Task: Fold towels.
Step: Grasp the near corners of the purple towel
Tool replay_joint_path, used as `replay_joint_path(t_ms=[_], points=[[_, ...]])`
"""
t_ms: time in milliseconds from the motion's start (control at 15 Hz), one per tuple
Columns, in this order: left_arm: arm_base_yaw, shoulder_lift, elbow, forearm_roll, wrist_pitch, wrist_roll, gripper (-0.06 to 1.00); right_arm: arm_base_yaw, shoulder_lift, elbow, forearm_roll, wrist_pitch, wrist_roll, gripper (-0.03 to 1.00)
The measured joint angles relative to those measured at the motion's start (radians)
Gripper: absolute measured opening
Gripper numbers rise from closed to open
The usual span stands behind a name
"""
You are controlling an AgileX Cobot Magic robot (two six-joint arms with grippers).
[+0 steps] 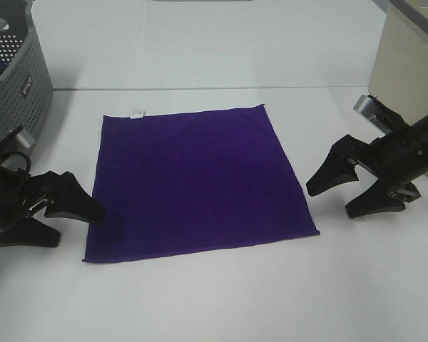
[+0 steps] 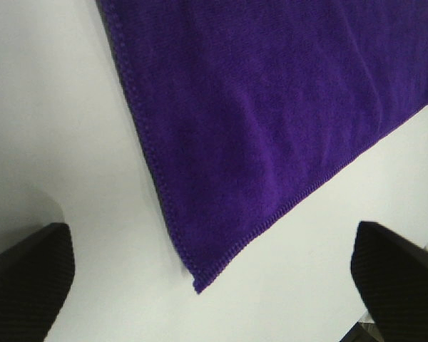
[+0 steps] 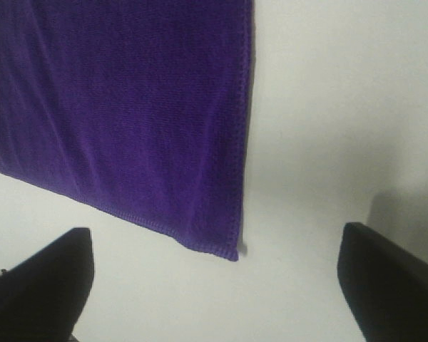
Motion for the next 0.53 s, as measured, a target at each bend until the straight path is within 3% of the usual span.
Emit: replay_joint_path(t_ms=[267,533], points=[[0.000,0.000,0.000,0.000,0.000,-0.003,0.99,0.010,0.039,-0.004,-0.001,-0.015,0.012,0.88],[0.000,0.001,0.000,0.005,-0.007,-0.031,0.95,0.116,0.045,-0.017,-0.075,-0.042,0.104,0.86]])
